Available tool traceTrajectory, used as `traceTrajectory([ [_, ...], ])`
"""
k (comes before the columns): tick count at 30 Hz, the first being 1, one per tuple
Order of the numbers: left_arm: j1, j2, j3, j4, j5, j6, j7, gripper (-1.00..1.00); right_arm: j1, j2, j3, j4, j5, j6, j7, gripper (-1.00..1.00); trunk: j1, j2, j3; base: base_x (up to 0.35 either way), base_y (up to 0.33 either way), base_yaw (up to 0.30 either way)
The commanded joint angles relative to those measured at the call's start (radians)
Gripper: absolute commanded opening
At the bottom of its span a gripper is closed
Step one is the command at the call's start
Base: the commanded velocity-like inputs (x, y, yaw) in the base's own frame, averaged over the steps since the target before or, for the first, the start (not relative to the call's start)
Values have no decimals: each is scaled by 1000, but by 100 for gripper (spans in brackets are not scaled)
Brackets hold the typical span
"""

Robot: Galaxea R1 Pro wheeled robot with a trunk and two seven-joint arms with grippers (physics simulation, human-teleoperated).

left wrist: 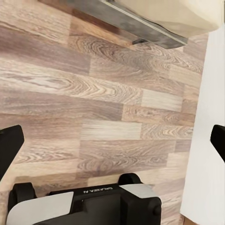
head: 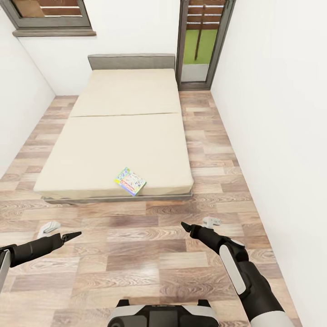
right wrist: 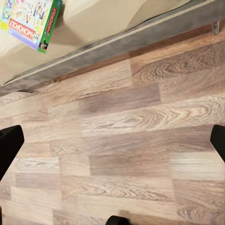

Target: Put all the toys in the child's room - the three board games (two on the bed and one on the table), the two jigsaw puzzles on the table, and the tennis ball on the table - inside the toy box on the table in the child's room.

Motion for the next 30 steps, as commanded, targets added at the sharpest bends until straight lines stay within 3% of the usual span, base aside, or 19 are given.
traceTrajectory([
  [1,-1,0,1,0,4,9,-1,100,0,0,-1,-1,-2,5,1,100,1,-1,0,0,0,0],
  [30,-1,0,3,0,5,11,3,100,0,0,0,-1,-2,5,1,100,1,-1,49,0,0,0],
])
